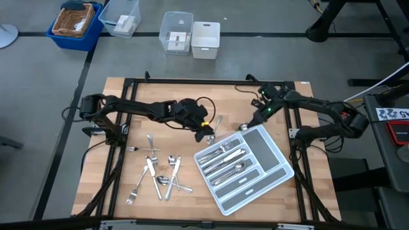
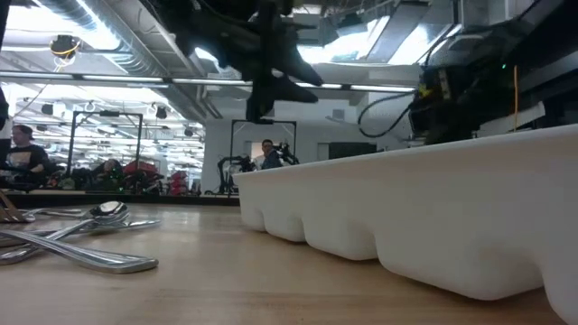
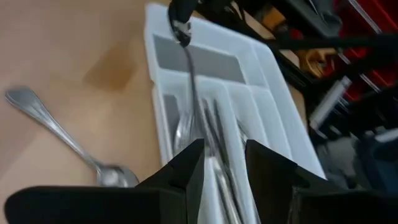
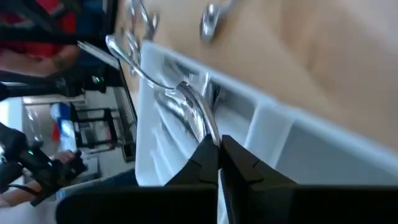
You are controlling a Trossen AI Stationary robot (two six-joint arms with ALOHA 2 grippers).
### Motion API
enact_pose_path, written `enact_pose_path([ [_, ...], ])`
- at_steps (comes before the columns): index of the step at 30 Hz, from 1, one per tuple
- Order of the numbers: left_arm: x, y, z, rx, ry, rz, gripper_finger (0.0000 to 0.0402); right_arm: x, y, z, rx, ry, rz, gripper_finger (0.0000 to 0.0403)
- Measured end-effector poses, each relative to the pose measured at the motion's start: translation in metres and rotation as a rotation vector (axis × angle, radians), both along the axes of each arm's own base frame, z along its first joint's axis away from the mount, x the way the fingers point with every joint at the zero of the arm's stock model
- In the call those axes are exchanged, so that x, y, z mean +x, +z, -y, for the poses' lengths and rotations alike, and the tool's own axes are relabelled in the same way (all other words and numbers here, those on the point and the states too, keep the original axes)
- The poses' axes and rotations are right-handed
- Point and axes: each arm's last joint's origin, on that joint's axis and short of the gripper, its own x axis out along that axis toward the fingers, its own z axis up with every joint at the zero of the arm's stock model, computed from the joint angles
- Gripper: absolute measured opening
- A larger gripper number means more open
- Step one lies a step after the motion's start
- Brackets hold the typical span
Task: Sort silverware
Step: Put the silver spoon into the silverware tray
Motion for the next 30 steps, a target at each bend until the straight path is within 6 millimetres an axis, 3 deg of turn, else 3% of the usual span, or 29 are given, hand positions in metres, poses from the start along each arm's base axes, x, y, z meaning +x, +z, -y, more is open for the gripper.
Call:
enact_pose_path([
  [6,-0.013,0.016,0.009,0.004,-0.028,-0.009,0.0107,0.008,0.017,-0.039,0.005,0.035,-0.099,0.0002],
  [15,-0.014,0.015,0.013,0.031,0.021,-0.028,0.0107,0.008,0.035,-0.103,-0.036,0.133,-0.193,0.0002],
  [23,-0.013,0.015,0.019,0.040,0.081,-0.033,0.0107,0.011,0.030,-0.142,-0.181,0.145,-0.296,0.0002],
  [30,-0.013,0.015,0.024,0.066,0.056,-0.030,0.0107,0.012,0.023,-0.163,-0.216,0.051,-0.391,0.0003],
])
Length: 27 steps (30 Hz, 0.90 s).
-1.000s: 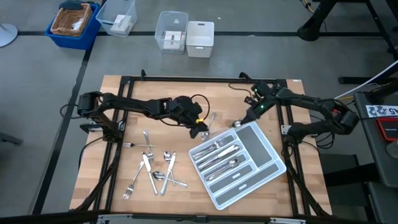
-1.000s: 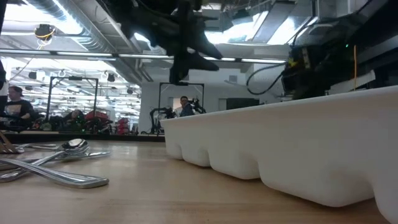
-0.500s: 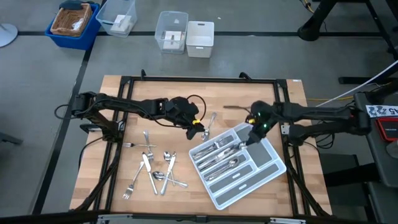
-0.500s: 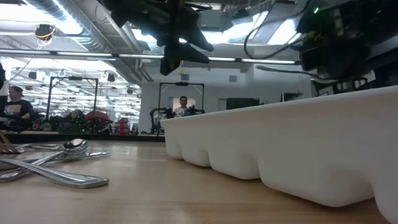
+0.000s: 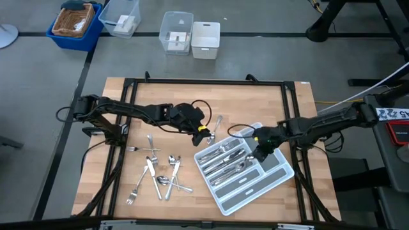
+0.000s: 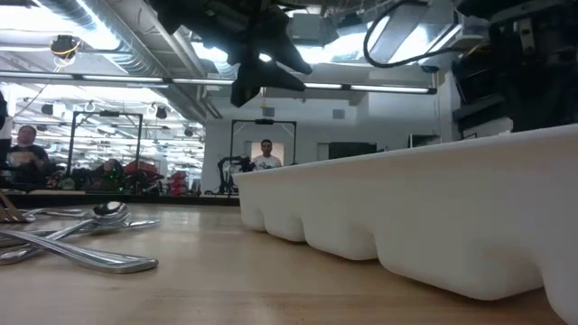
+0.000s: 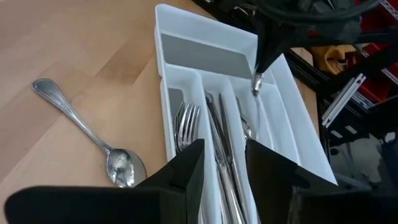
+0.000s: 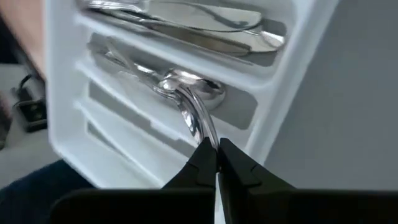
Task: Sort silverware
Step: Put the silver spoon into the silverware tray
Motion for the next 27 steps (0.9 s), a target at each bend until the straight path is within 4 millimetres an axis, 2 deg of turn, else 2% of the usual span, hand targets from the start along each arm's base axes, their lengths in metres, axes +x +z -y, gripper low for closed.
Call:
enact_pose_path([
  [9,0.000,0.000,0.000,0.018,-0.007,0.001,0.0107,0.005,-0.015,-0.022,-0.037,-0.087,-0.098,0.0003],
  [16,0.000,0.000,0.000,0.099,-0.058,0.007,0.0107,0.021,-0.025,-0.031,-0.058,-0.096,-0.048,0.0007],
  [27,0.000,0.000,0.000,0.198,-0.121,0.014,0.0107,0.030,-0.038,-0.034,-0.054,-0.085,-0.085,0.0094],
])
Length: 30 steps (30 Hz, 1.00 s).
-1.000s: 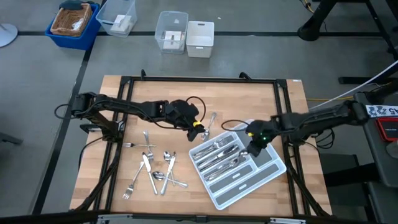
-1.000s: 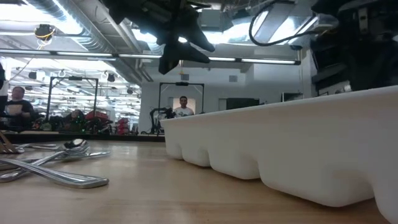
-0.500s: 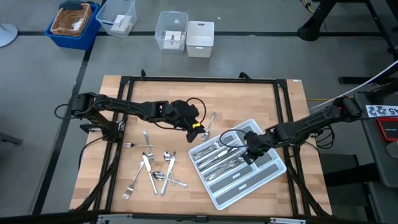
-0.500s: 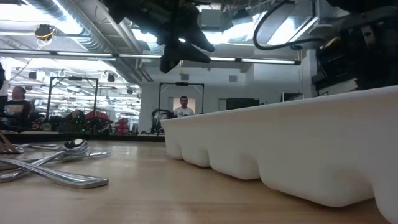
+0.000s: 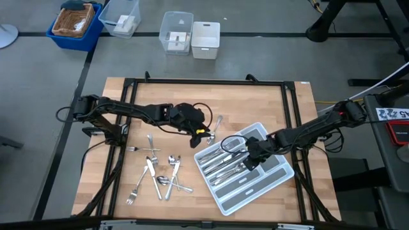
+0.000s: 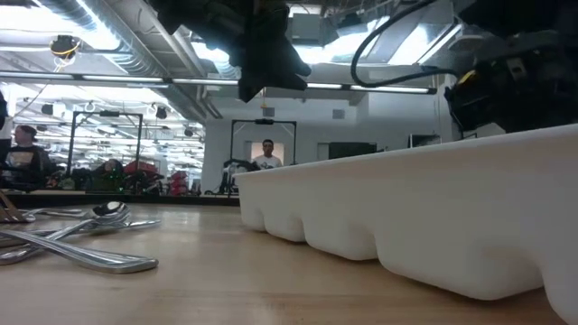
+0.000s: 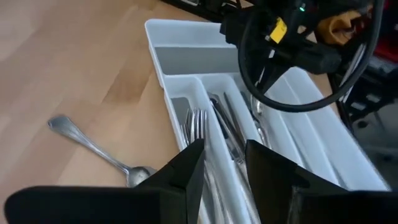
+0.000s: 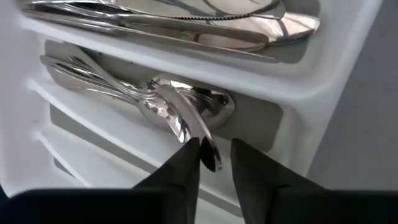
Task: Sort silverware
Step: Put the silver spoon into the silverware tray
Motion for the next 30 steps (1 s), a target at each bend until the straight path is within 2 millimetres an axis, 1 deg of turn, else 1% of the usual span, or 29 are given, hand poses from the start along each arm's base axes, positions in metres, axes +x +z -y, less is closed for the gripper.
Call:
enact_pose_path([
  [3,0.000,0.000,0.000,0.073,-0.045,0.005,0.0107,0.000,0.000,0.000,0.007,0.005,-0.005,0.0105],
  [11,0.000,0.000,0.000,0.325,-0.201,0.022,0.0107,0.000,0.000,-0.001,0.021,0.011,-0.008,0.0100],
  [14,0.000,0.000,0.000,0.365,-0.227,0.025,0.0107,0.000,0.000,-0.001,0.064,-0.026,-0.031,0.0100],
  [17,0.000,0.000,0.000,0.378,-0.235,0.026,0.0107,-0.001,0.001,-0.003,0.116,-0.025,-0.058,0.0099],
  [21,0.000,0.000,0.000,0.383,-0.239,0.026,0.0107,0.005,0.014,-0.006,0.140,-0.012,-0.047,0.0099],
  [25,0.000,0.000,0.000,0.398,-0.248,0.027,0.0107,0.014,0.033,-0.008,0.136,0.030,0.001,0.0099],
  [30,0.001,0.001,-0.001,0.477,-0.286,0.037,0.0107,0.017,0.058,-0.008,0.067,0.065,-0.003,0.0099],
])
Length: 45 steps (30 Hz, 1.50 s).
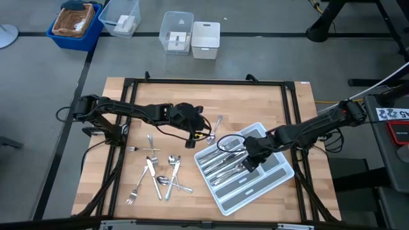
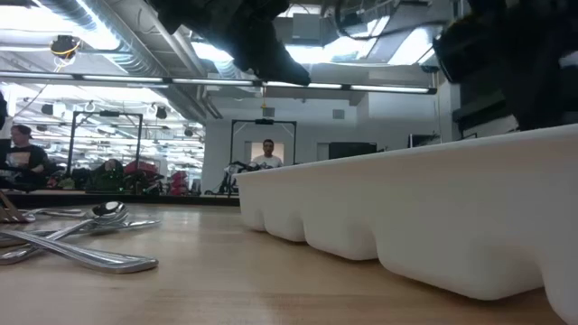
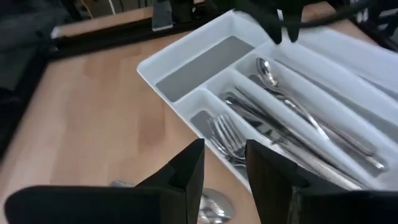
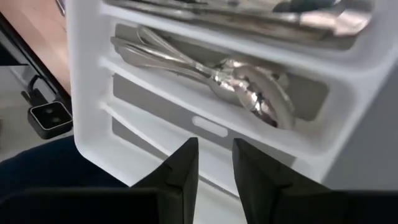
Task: Sort silverware
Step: Put the silver spoon into the silverware tray
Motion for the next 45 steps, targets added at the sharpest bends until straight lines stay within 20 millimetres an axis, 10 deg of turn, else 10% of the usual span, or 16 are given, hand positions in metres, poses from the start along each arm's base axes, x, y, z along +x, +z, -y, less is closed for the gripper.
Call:
enact_pose_path([
  [20,0.032,-0.051,-0.059,0.283,0.003,-0.062,0.0107,0.014,0.089,0.002,-0.253,0.073,0.246,0.0099],
  [27,0.026,-0.049,-0.068,-0.054,0.223,-0.075,0.0107,0.019,0.088,0.018,-0.523,-0.028,0.275,0.0099],
  [45,-0.012,-0.049,-0.052,-0.533,0.499,-0.435,0.0107,0.090,0.022,0.108,-0.868,1.024,0.284,0.0099],
])
